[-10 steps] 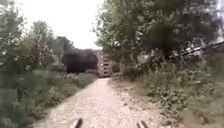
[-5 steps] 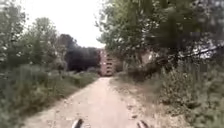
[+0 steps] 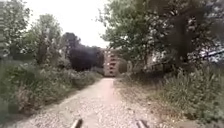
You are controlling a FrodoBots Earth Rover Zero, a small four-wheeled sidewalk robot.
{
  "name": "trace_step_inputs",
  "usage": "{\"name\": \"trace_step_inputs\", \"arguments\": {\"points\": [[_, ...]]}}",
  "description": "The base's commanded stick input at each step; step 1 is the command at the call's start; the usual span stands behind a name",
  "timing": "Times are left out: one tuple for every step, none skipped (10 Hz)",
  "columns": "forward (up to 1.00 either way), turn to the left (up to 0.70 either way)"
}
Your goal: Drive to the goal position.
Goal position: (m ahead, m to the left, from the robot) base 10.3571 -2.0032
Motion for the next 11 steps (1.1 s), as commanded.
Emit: {"name": "trace_step_inputs", "arguments": {"points": [[0.85, 0.0], [0.85, 0.0], [0.85, 0.0], [0.85, 0.0], [0.85, 0.0], [0.85, 0.0], [0.85, 0.0], [0.85, 0.0], [0.85, 0.0], [0.85, 0.0], [0.85, -0.05]]}}
